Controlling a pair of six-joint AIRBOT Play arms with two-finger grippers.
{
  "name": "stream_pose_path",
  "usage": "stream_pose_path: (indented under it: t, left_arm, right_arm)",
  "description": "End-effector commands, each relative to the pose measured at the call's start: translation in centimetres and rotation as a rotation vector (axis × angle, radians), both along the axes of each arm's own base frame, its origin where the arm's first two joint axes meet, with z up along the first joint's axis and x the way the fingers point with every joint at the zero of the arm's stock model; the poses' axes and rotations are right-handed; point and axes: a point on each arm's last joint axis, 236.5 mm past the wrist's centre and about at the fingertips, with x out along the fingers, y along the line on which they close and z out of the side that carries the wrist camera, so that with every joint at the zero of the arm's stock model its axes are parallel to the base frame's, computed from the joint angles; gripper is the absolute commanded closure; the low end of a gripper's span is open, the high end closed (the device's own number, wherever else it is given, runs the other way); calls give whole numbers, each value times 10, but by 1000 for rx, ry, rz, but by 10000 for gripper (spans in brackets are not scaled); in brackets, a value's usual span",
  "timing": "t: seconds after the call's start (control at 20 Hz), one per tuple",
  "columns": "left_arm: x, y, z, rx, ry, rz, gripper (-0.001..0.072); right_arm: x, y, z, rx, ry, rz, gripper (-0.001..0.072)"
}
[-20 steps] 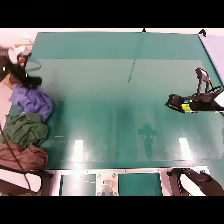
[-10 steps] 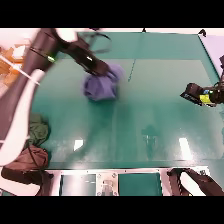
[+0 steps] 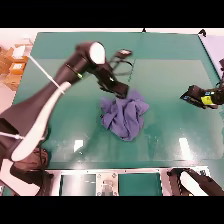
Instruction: Fold the shirts.
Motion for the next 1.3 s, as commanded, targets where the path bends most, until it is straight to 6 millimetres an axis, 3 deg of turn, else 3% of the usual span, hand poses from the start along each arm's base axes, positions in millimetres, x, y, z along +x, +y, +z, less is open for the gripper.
stream_pose_path:
  t: [0.0, 0.05, 0.15, 0.3, 0.35, 0.45, 0.55, 0.65, 0.75, 0.8, 0.95, 1.0, 1.1, 1.2, 1.25]
  left_arm:
    - [17, 87, -1, 63, 155, 113, -7]
    - [20, 109, -12, 71, 208, 159, -7]
    - [9, 125, -41, 44, 343, 203, -7]
    - [-21, 102, -91, -64, 484, 197, -7]
    - [-19, 94, -111, -101, 467, 228, -7]
    - [7, 91, -143, -126, 372, 330, -7]
    - [37, 84, -154, -182, 288, 397, -6]
    - [60, 63, -149, -316, 249, 439, -6]
    - [57, 47, -151, -402, 311, 439, -5]
    - [49, 41, -152, -422, 362, 422, 43]
    - [24, 35, -146, -443, 431, 319, 581]
    - [20, 34, -143, -448, 436, 294, 680]
    - [23, 33, -125, -468, 428, 248, 680]
    - [38, 31, -85, -503, 389, 193, 681]
    - [47, 30, -59, -519, 351, 169, 681]
  right_arm:
    - [-5, 24, -42, 118, 98, 62, 307]
    - [0, 36, -59, 180, 107, 77, 306]
    - [10, 50, -88, 265, 131, 98, 308]
    - [25, 67, -131, 392, 193, 115, 308]
    - [33, 71, -142, 429, 199, 112, 309]
    - [50, 78, -155, 491, 202, 109, 311]
    - [66, 84, -164, 503, 212, 125, 321]
    - [80, 94, -168, 499, 212, 159, 321]
    - [95, 107, -167, 492, 202, 202, 322]
    - [99, 114, -165, 493, 201, 227, 335]
    - [107, 132, -156, 489, 188, 290, 423]
    - [110, 136, -152, 485, 177, 304, 516]
    - [119, 142, -143, 475, 147, 332, 695]
    - [128, 145, -122, 477, 114, 373, 697]
    - [133, 146, -102, 479, 88, 408, 698]
